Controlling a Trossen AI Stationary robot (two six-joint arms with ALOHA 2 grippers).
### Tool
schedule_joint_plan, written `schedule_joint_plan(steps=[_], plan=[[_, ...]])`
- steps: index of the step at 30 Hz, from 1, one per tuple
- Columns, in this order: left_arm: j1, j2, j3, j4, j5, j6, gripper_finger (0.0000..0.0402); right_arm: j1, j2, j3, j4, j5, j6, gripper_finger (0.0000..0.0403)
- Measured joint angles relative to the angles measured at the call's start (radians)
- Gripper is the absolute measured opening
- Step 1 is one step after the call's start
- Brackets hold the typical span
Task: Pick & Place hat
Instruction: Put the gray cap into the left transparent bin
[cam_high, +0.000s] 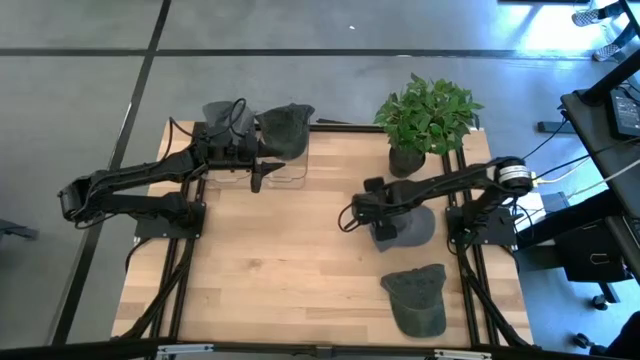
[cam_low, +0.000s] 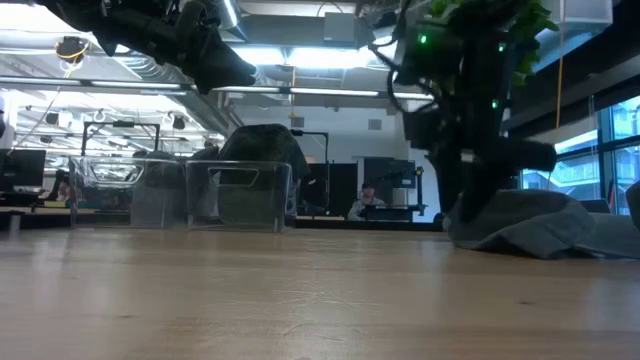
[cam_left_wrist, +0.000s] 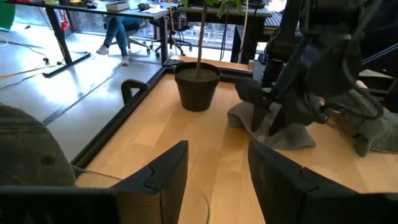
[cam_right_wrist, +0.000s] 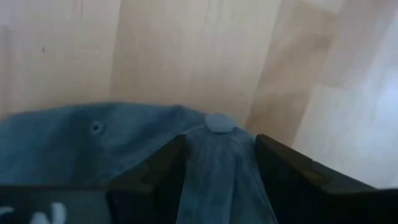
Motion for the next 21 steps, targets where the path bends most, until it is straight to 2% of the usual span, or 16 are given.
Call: schedule_joint_plan(steps=[14,17,21], plan=[[0.000,0.000,0.000,0.000,0.000,0.000,0.0163,0.000,0.136,0.004,0.004,-0.018,0.058,0.0188],[0.000,0.000,0.000,0.000,0.000,0.000,0.0162,-0.001,0.137,0.002,0.012,-0.033,0.063,0.0167],[0.000,0.000,0.000,0.000,0.000,0.000,0.0163,-0.002,0.139,0.003,0.038,-0.045,0.067,0.0119]])
